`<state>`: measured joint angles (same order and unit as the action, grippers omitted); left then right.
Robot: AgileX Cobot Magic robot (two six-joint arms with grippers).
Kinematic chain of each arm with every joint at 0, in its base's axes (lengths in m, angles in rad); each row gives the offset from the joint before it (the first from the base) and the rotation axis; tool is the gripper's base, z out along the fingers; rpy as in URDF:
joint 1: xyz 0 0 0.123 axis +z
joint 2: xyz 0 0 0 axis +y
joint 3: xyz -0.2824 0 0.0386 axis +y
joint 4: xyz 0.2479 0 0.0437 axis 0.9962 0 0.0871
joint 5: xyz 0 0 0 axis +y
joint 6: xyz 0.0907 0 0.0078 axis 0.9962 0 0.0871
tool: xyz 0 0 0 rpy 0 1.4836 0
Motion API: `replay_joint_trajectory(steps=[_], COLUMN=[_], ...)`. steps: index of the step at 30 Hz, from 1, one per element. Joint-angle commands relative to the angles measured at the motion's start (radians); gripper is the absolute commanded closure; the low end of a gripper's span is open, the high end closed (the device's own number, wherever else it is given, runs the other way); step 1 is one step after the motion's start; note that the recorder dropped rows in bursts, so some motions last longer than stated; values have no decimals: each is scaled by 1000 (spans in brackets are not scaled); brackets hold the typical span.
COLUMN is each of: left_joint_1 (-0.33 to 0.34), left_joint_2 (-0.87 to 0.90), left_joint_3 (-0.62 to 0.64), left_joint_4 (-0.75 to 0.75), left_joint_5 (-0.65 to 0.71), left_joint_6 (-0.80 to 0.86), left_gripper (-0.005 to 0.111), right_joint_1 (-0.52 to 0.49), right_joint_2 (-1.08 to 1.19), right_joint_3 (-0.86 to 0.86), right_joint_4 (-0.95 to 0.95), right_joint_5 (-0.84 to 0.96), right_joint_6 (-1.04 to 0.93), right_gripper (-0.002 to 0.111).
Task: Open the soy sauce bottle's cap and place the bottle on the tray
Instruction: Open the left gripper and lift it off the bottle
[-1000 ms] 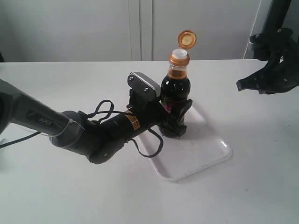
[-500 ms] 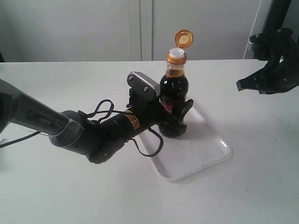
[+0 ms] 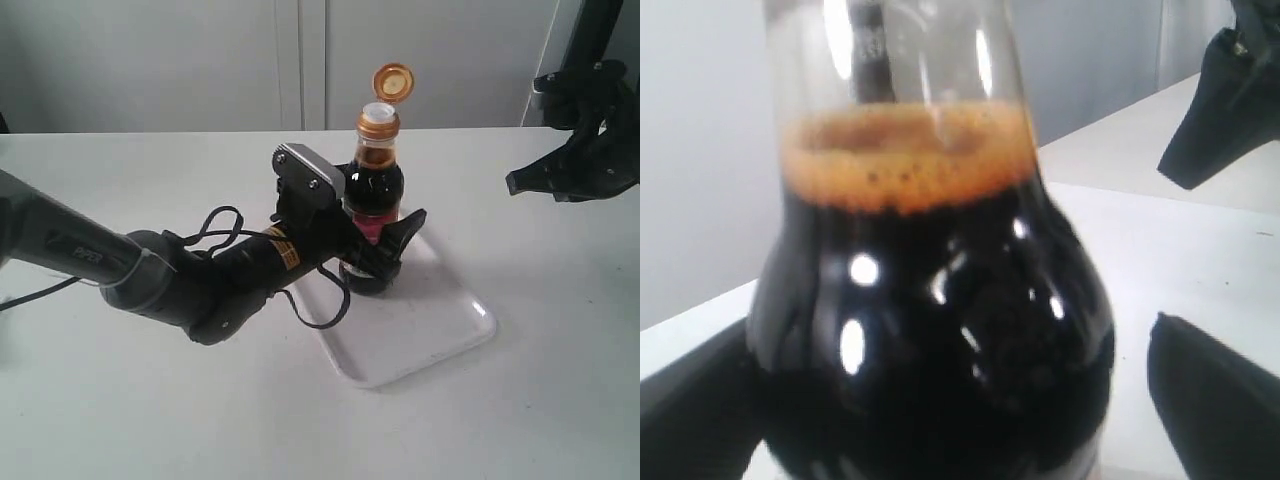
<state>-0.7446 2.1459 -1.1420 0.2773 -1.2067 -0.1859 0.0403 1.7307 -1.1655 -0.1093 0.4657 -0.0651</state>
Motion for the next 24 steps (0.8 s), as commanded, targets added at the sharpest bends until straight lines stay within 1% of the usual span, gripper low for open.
replay_joint_trajectory(steps=[1, 6, 15, 24], left_joint_1=[-5, -5, -5, -5], left_joint_2=[-48, -76, -118, -134], left_joint_3=[5, 5, 5, 0], left_joint_4=[0, 0, -8, -70], left_joint_5=[-14, -14, -14, -14], left_joint_6=[7, 13, 78, 145], left_gripper=[1, 1, 1, 1], right_joint_1=[-12, -12, -12, -12], right_joint_2=[-3, -3, -3, -3], right_joint_3=[4, 4, 4, 4], right_joint_4=[4, 4, 4, 4], right_joint_5=[-1, -1, -1, -1], right_joint_6=[-8, -8, -8, -8], right_gripper=[108, 108, 108, 108])
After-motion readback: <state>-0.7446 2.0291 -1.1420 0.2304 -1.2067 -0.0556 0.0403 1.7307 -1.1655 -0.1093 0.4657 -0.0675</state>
